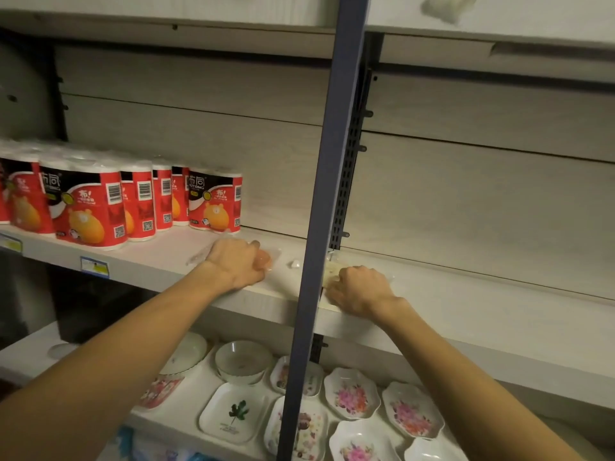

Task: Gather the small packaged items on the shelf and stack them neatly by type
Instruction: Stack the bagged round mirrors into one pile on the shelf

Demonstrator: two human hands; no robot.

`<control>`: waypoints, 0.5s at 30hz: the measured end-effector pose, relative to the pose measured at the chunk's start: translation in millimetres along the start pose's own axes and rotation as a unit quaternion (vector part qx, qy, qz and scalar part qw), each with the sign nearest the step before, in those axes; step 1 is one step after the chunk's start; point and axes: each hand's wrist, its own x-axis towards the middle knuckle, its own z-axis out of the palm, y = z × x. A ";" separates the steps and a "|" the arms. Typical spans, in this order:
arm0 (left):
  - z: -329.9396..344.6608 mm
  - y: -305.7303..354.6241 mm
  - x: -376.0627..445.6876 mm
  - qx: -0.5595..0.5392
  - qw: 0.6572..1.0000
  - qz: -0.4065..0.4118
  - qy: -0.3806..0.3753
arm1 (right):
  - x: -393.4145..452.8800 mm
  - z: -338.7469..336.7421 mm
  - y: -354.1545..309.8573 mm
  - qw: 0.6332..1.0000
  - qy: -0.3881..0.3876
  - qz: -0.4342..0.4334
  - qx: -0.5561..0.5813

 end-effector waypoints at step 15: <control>-4.5 0.3 -37.0 -0.117 0.964 0.141 0.193 | -24.5 -3.4 24.0 0.992 0.124 -0.031 0.019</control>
